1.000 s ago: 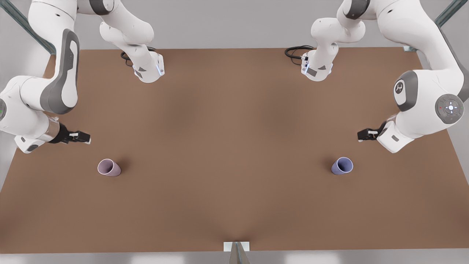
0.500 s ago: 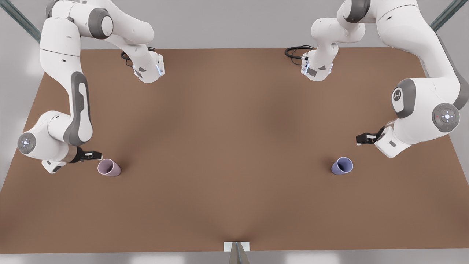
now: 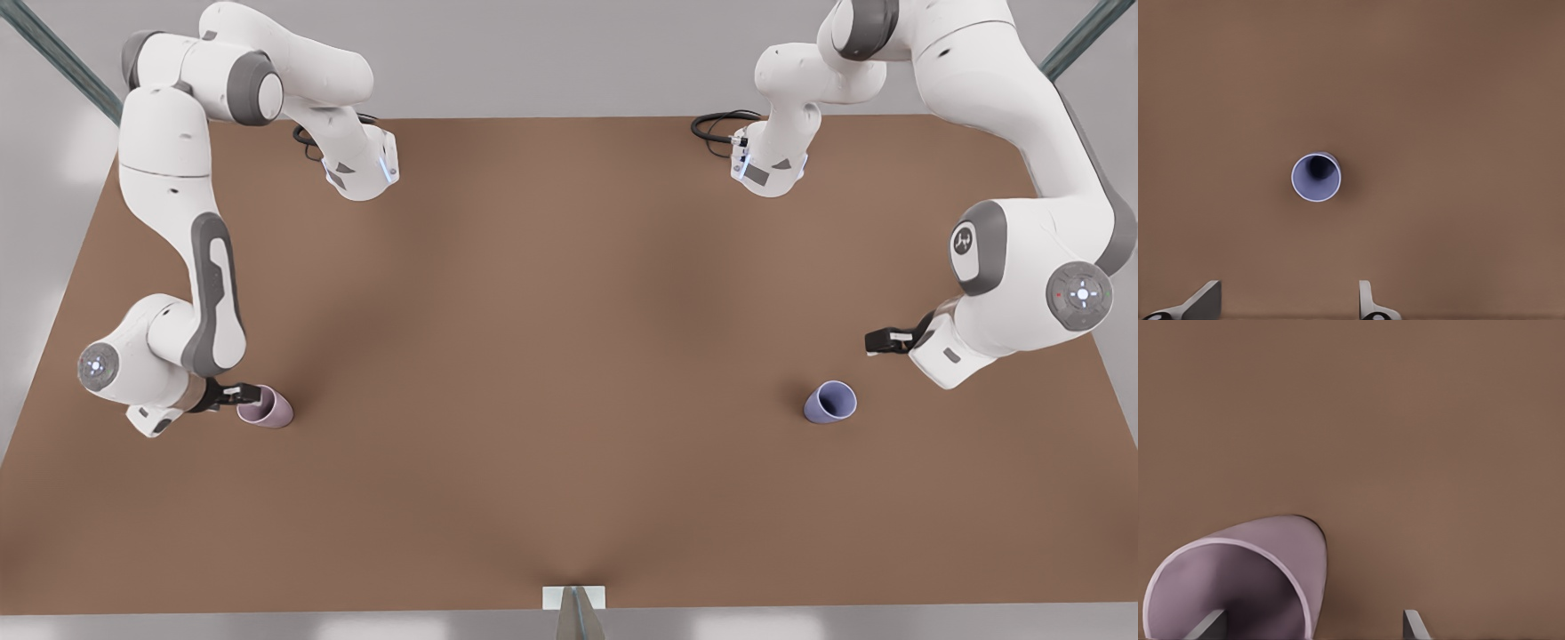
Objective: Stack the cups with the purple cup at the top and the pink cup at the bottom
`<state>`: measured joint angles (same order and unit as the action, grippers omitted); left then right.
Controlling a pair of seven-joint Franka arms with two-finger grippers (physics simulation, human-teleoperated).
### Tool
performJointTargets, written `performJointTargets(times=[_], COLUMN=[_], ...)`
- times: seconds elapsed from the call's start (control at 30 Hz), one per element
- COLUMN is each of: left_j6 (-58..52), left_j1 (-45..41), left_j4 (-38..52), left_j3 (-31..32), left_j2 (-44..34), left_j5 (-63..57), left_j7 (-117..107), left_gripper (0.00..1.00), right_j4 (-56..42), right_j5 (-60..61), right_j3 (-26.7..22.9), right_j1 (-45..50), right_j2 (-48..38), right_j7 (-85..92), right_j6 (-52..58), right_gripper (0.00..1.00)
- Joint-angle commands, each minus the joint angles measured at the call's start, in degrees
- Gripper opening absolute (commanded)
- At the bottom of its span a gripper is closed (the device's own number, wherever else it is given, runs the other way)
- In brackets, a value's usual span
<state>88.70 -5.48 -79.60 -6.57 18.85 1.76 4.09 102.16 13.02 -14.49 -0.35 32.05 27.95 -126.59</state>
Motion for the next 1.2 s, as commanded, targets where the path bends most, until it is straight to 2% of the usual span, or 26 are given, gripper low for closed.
performJointTargets(times=[0.0,0.03,0.07,0.13,0.23,0.3,0.37,0.47,0.67,0.73,0.8,0.87,0.97,1.0,1.17], left_j6=[0.2,0.2,0.3,0.7,0.7,0.7,0.7,0.7,0.6,0.7,0.7,0.9,1.5,1.5,5.9], left_j1=[0.0,0.0,0.0,0.0,0.0,-0.1,0.0,-0.1,-0.1,-0.1,0.0,0.0,0.5,0.5,1.8], left_j4=[0.1,0.1,0.1,0.0,0.1,0.1,0.1,0.1,0.1,0.1,0.1,0.1,0.1,0.1,-1.3], left_j3=[0.0,0.0,0.0,0.0,-0.5,-0.5,-0.5,-0.5,-0.5,-0.5,-0.5,-0.5,-0.5,-0.5,-0.6], left_j2=[0.1,0.2,0.2,0.5,0.6,0.6,0.6,0.6,0.6,0.6,0.6,0.8,1.5,1.5,3.0], left_j5=[-0.1,-0.1,-0.1,-0.2,-0.1,-0.1,-0.1,-0.1,-0.1,0.0,0.0,0.1,0.2,0.4,2.1], left_j7=[0.6,0.6,0.6,0.5,0.6,0.6,0.6,0.5,0.5,0.5,0.5,0.6,0.6,0.6,1.3], left_gripper=[1.00,1.00,1.00,1.00,1.00,1.00,1.00,1.00,1.00,1.00,1.00,1.00,1.00,1.00,1.00], right_j4=[1.6,1.6,1.7,1.7,1.7,1.6,1.6,1.6,1.2,1.3,0.7,-3.1,-15.9,-22.3,-49.2], right_j5=[0.3,0.3,0.3,0.3,0.3,0.3,0.3,0.3,0.2,0.1,0.0,0.0,0.1,-0.1,-0.5], right_j3=[0.0,0.0,0.0,0.0,0.0,0.1,0.2,0.3,1.0,6.7,7.1,7.6,8.1,9.8,9.9], right_j1=[0.0,0.0,0.0,0.0,0.0,0.9,0.9,0.9,4.3,5.8,13.0,24.5,36.0,38.1,45.9], right_j2=[0.1,0.1,0.6,0.8,0.8,0.7,0.6,0.5,-4.3,-9.1,-11.4,-10.9,-3.1,1.2,21.1], right_j7=[5.2,5.2,5.3,5.3,5.2,4.6,4.7,4.8,1.1,-10.2,-21.2,-39.0,-60.7,-67.9,-89.5], right_j6=[-4.4,-4.5,-4.5,-5.4,-5.4,-4.8,-4.5,-4.4,1.1,6.3,8.1,8.2,10.0,12.7,17.6], right_gripper=[0.97,0.97,0.92,0.80,0.56,0.53,0.35,0.21,0.21,0.21,0.21,0.21,0.21,0.21,0.21])
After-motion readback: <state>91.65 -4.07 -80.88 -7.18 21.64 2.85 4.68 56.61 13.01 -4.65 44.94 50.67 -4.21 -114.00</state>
